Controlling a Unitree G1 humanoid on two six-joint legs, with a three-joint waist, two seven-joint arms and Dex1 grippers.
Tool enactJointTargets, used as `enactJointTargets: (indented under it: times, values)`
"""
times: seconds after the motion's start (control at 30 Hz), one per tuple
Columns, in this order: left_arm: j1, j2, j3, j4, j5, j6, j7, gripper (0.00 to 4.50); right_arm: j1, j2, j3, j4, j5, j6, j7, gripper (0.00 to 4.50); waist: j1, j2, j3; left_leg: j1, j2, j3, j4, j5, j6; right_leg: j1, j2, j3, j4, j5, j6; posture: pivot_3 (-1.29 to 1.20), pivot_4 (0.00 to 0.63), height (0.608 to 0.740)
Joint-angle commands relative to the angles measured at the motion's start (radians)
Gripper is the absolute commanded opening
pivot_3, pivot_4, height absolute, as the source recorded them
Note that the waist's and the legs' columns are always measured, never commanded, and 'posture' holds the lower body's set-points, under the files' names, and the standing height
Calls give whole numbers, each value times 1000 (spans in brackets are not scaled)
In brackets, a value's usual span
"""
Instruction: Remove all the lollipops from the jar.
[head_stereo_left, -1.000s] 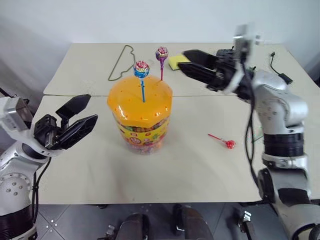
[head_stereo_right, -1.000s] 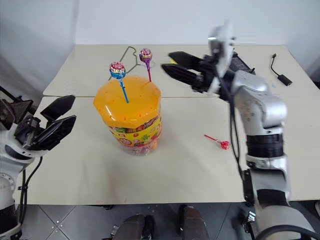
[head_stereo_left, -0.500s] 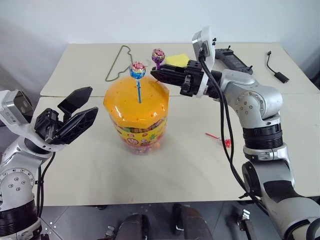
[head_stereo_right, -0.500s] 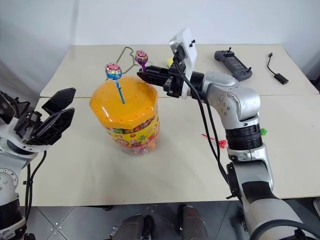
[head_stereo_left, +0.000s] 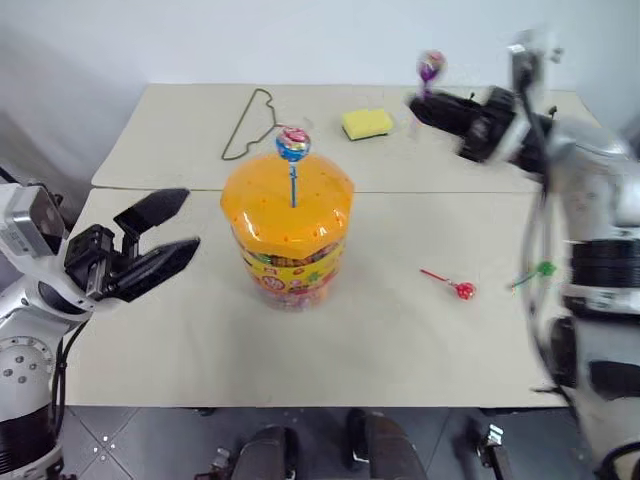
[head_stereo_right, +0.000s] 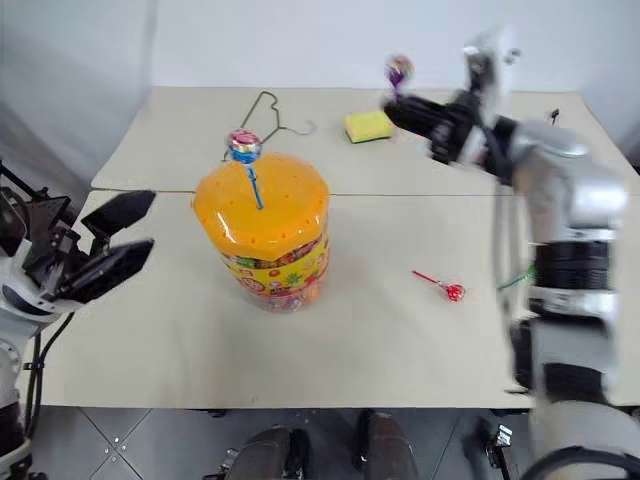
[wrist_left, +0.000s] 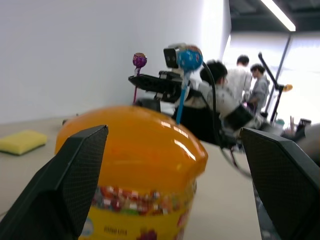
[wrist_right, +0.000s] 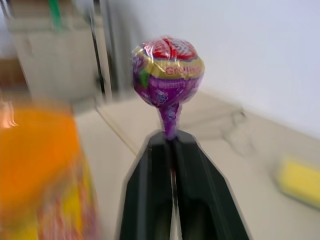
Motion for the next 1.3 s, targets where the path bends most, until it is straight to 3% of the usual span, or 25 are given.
enactJointTargets:
  times: [0.03,0.17,0.4,0.43,0.47,0.57,0.67,0.87,1.1,1.3]
  values:
    - [50,77,-25,-49,78,-33,-149,4500,134,-171,71,42,-137,-54,124,34,0,0,0,0,0,0,0,-1,0,0,0,-1,-2,0,0,0,150,740]
    - [40,84,-50,-56,101,-57,-181,4500,315,-299,105,141,-280,-286,162,34,-4,2,1,-3,1,6,1,-1,1,-1,0,-2,-7,0,0,0,150,740]
    - [-6,45,-55,-32,112,-84,-148,4500,456,-282,36,301,-297,-452,168,34,-23,2,1,8,2,13,1,2,-1,2,0,4,-2,1,0,0,150,740]
    - [-7,36,-48,-35,107,-85,-137,4500,459,-270,17,318,-284,-496,171,521,-24,2,1,9,2,14,1,2,-2,3,1,7,-1,1,-1,0,150,740]
    - [-5,32,-36,-39,92,-75,-122,4500,457,-253,-15,316,-255,-547,180,653,-26,2,1,10,2,14,1,2,-2,2,1,7,0,1,-1,0,150,740]
    - [9,24,16,-35,49,-45,-68,4500,442,-168,-142,140,7,-466,341,1610,-31,2,1,11,5,17,1,2,-4,2,3,9,0,2,-2,0,150,740]
    - [25,8,63,-7,25,-35,-27,4500,419,-112,-164,-30,104,-363,325,1610,-28,2,1,12,11,19,2,1,-6,1,9,10,0,3,-4,0,150,740]
    - [43,-105,157,32,-38,-52,98,4500,233,141,-64,-384,279,-168,150,1610,-22,1,1,11,13,16,2,0,-10,0,10,8,2,2,-6,0,150,740]
    - [127,-188,154,0,-54,-59,115,4500,64,381,115,-414,197,-119,10,1610,-21,-1,-1,9,11,15,2,-1,-8,-1,7,6,5,2,-6,0,150,740]
    - [149,-207,162,-25,-58,-75,124,4500,-1,496,180,-391,135,-81,-83,1610,-24,-2,-1,8,11,15,2,-1,-8,-1,7,6,6,2,-6,0,150,740]
